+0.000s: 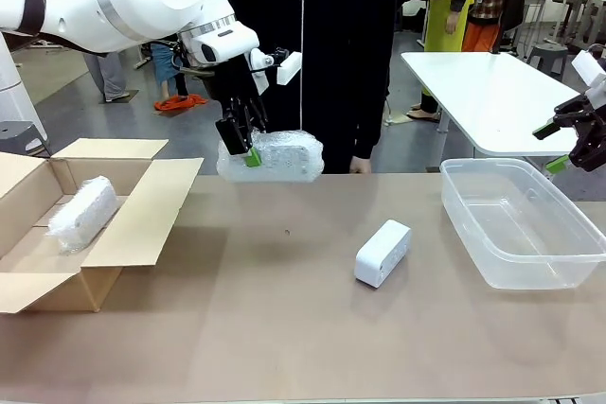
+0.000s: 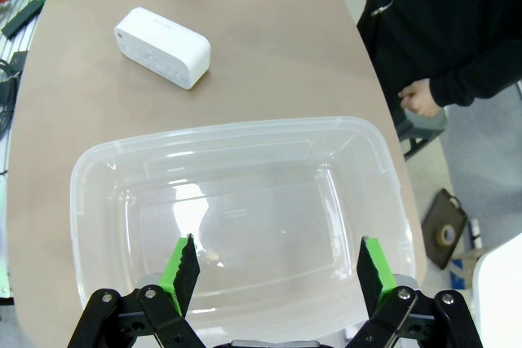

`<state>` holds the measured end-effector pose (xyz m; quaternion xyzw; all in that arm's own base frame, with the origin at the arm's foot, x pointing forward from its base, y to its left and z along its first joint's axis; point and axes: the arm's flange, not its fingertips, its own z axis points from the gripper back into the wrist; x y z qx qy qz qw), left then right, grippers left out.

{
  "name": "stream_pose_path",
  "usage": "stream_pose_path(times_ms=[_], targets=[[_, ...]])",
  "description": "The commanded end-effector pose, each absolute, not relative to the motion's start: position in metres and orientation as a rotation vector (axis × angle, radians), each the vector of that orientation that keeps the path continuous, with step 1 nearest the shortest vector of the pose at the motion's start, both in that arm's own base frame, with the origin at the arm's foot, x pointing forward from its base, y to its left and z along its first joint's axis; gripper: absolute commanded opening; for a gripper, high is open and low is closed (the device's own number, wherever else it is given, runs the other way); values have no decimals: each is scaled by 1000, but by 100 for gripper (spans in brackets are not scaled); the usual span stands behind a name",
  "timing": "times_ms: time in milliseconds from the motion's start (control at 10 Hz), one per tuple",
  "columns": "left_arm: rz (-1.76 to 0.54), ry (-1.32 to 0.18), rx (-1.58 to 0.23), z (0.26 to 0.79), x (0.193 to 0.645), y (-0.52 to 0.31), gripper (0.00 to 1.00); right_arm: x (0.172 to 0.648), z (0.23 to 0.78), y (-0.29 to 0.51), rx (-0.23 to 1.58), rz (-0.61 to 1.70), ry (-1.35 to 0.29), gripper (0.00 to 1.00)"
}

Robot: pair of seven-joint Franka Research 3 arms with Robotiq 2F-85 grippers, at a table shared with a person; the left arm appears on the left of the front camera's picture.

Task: Separate and place wrapped and unwrapped clocks.
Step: If the picked Digital clock is wrapped, place it in the Package Box ; if not, place it in the Organizing box.

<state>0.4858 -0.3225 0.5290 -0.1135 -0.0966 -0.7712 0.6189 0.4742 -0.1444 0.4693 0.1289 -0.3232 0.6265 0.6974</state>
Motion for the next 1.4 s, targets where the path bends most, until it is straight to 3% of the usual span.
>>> stream_pose_path(times_ms=[0, 600, 700, 900, 1300], targets=[[-1766, -227, -255, 533, 487, -323, 0, 475, 468, -143, 289, 1398, -719, 100], [-1766, -227, -255, 533, 487, -323, 0, 475, 468, -143, 289, 1398, -719, 100], [-1774, -222, -261, 529, 486, -322, 56, 475, 468, -143, 289, 1398, -719, 100], [-1715, -214, -262, 541, 490, -297, 56, 475, 468, -143, 289, 1398, -719, 100], [-1517, -365, -185, 567, 480, -223, 56, 475, 468, -143, 289, 1398, -719, 100]])
